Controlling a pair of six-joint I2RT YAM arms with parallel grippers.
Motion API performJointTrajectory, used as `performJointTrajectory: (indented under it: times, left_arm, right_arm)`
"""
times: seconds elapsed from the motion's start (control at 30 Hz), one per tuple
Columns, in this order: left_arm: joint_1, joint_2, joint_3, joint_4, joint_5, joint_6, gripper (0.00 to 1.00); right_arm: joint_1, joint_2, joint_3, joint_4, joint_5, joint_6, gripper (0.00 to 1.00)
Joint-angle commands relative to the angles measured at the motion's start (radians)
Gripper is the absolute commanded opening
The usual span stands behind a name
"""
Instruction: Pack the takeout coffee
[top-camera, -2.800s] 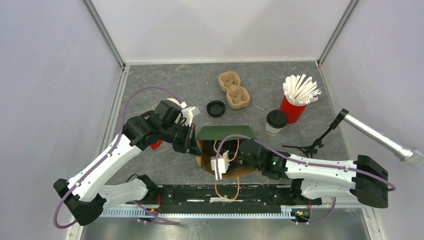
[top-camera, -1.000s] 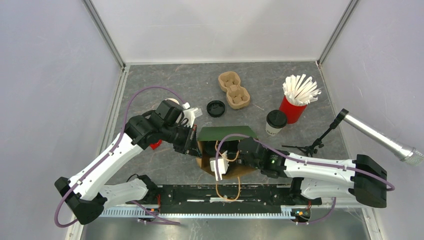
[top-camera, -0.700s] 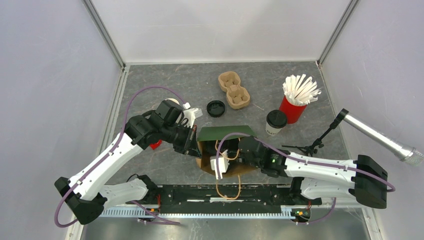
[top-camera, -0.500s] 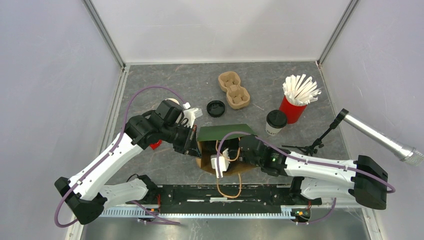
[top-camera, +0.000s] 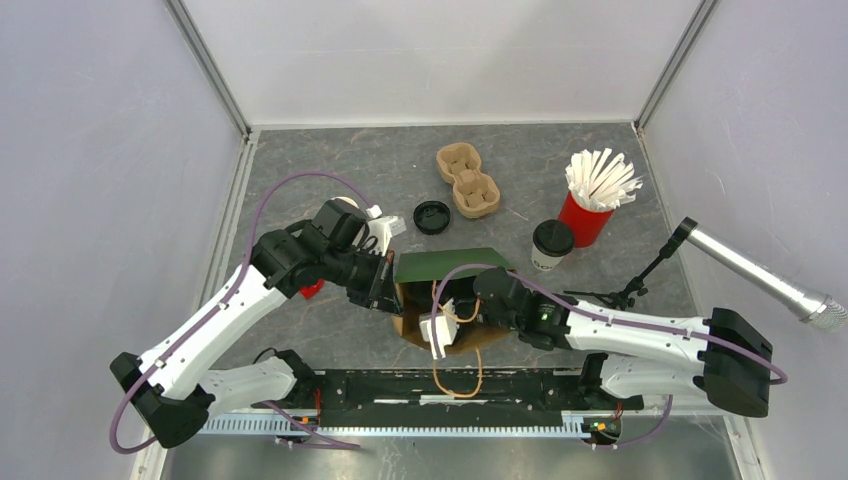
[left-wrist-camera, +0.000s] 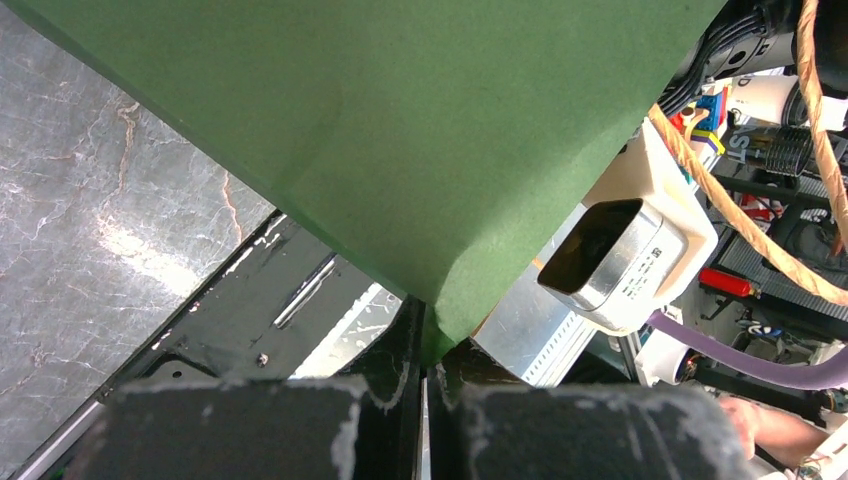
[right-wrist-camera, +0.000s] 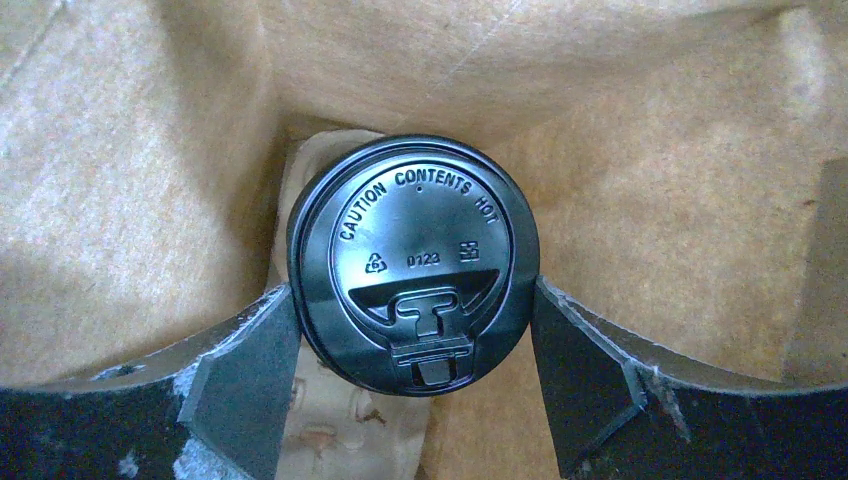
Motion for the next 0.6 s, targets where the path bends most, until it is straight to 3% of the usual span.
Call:
performJointTrajectory:
  times: [0.0, 0.57]
  left_arm:
    - [-0.001, 0.009, 0.039, -0.008, 0.047, 0.052, 0.02]
    - [-0.001, 0.02, 0.042, 0.009, 0.063, 0.038, 0.02]
  right_arm:
    - [-0.007, 0.017, 0.051, -0.015, -0.025, -0.052, 0.62]
    - [-0.006, 0.111, 0.101, -0.099, 0.015, -0.082, 0.63]
